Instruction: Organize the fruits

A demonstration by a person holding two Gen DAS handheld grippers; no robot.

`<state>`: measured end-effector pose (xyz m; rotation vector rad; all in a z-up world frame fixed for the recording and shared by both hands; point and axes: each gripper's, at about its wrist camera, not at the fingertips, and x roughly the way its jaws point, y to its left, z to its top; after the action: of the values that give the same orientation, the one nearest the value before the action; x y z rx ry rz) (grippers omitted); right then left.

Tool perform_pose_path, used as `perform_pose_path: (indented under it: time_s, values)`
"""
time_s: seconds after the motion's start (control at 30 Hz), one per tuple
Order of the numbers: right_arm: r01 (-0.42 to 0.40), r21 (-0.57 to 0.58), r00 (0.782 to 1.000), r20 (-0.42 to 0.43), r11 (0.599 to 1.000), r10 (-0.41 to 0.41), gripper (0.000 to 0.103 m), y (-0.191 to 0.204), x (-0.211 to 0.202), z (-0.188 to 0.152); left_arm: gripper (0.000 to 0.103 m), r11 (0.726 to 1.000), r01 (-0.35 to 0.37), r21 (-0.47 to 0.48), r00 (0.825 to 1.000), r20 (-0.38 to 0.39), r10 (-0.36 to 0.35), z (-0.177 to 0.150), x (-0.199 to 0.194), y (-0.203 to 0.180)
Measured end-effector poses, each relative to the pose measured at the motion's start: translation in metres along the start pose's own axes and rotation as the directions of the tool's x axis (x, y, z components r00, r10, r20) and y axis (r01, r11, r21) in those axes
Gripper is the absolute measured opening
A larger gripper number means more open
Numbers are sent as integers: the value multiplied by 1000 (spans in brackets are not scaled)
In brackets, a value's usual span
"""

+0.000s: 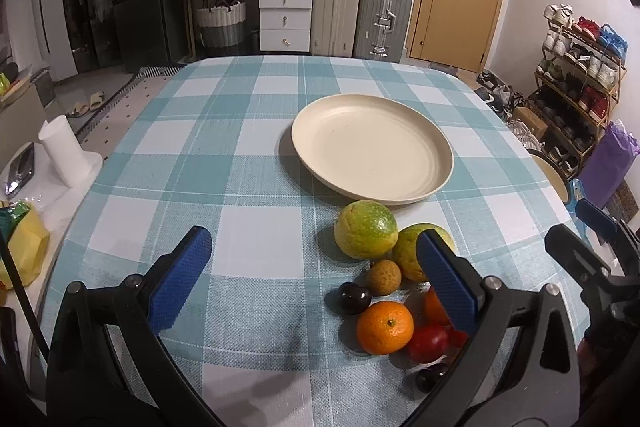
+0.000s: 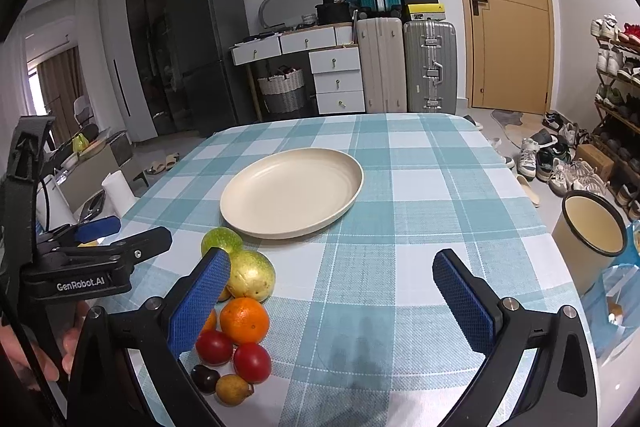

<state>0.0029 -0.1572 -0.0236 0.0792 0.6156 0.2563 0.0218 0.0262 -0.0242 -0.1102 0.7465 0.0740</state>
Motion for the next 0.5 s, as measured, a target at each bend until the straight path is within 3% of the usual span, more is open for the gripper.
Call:
perform_pose_path:
  time_s: [0.5]
  values:
    - [-27, 1, 1000, 5, 1000, 27, 103, -2, 15, 3, 102, 1000, 12, 10, 1000, -21, -12, 4, 17, 0]
